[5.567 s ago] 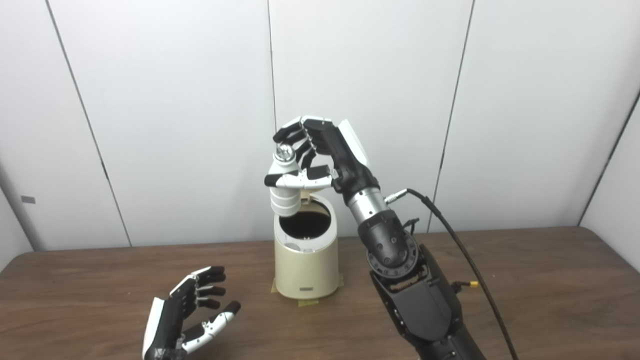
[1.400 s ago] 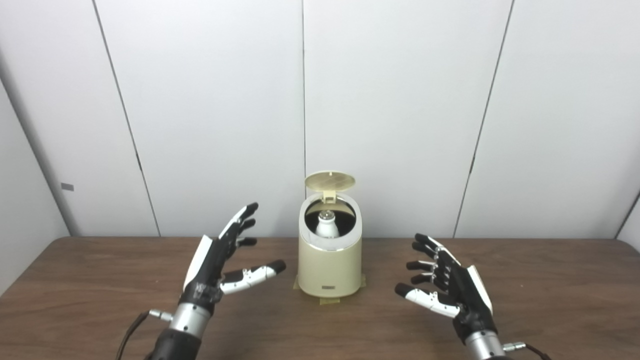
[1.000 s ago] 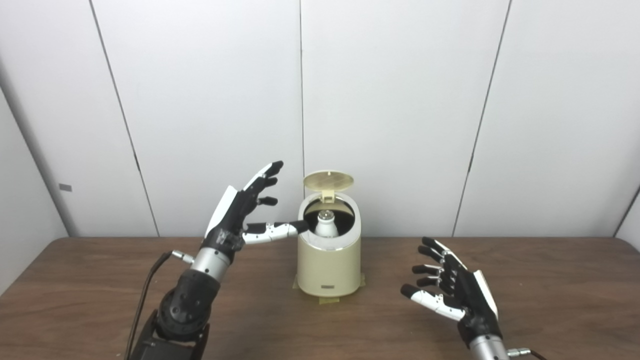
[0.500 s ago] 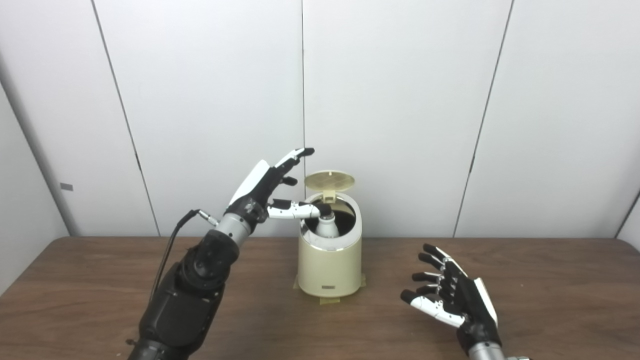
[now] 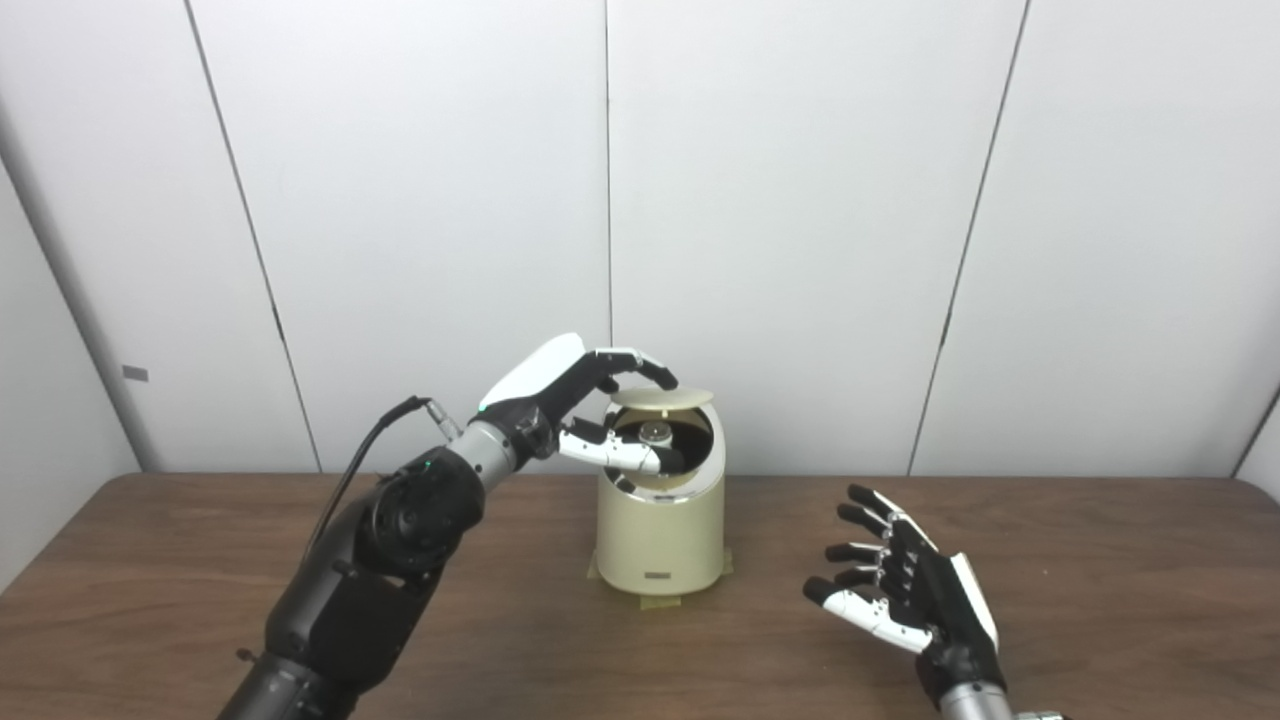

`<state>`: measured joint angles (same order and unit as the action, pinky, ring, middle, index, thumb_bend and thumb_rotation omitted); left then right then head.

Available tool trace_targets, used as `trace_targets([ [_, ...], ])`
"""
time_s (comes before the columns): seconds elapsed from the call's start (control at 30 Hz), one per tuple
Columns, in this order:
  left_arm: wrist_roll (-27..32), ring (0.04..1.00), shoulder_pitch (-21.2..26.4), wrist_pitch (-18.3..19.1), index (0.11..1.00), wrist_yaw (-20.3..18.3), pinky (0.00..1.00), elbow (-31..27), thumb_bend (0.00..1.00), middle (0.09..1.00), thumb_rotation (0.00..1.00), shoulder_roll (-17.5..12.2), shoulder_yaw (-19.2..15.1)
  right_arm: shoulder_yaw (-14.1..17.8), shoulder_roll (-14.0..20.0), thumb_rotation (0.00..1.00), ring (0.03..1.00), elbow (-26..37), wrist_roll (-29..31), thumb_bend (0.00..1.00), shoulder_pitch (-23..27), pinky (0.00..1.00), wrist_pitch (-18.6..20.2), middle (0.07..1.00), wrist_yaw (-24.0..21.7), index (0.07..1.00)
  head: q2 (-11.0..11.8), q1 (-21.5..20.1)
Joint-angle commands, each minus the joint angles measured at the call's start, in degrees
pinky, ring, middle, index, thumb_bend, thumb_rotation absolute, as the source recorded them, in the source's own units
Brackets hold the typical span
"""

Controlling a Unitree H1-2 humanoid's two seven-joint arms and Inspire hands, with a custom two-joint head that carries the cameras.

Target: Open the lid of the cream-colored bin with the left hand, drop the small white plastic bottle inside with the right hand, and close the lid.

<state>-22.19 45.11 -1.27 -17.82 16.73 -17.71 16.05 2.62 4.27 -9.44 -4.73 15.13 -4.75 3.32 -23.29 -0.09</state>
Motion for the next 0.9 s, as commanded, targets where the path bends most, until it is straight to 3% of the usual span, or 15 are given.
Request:
trace_targets([
  [0.0, -1.28, 0.872, 2.01, -0.97, 0.695, 0.55, 0.78, -2.29, 0.91, 0.78, 0.47, -0.77, 0.12, 0.1, 0.35, 0.3, 0.649, 2.2, 0.21, 0.84, 1.91, 0.52, -0.75, 0.811, 0.02, 0.835, -0.06, -0.08],
  [0.13, -3.67, 0.882, 1.75, -1.9, 0.686, 0.03, 0.86, -3.78, 0.89, 0.743, 0.43, -1.82, 1.03, 0.22, 0.18, 0.29, 0.643, 2.07, 0.85, 0.84, 1.8, 0.52, -0.97, 0.812, -0.22, 0.83, -0.16, 0.12],
  [0.37, -10.94, 0.907, 1.2, -3.25, 0.704, -0.48, 0.9, -7.94, 0.9, 0.719, 0.46, -4.81, 3.64, -0.06, 0.02, 0.29, 0.64, 2.05, 0.53, 0.83, 1.84, 0.51, -0.98, 0.813, -0.07, 0.833, -0.22, 0.24],
  [0.47, -11.61, 0.908, 0.39, -3.76, 0.704, -0.54, 0.95, -9.26, 0.92, 0.713, 0.44, -5.26, 3.52, 0.01, -0.25, 0.27, 0.648, 1.93, 0.87, 0.82, 1.86, 0.52, -0.89, 0.817, -0.02, 0.834, -0.2, 0.19],
  [0.87, -13.08, 0.91, -1.82, -6.49, 0.699, -0.68, 0.96, -9.03, 0.9, 0.693, 0.42, -5.53, 3.57, -0.08, -0.62, 0.27, 0.647, 3.27, 0.55, 0.83, 1.46, 0.52, 0.17, 0.813, 0.12, 0.824, -0.47, -0.6],
])
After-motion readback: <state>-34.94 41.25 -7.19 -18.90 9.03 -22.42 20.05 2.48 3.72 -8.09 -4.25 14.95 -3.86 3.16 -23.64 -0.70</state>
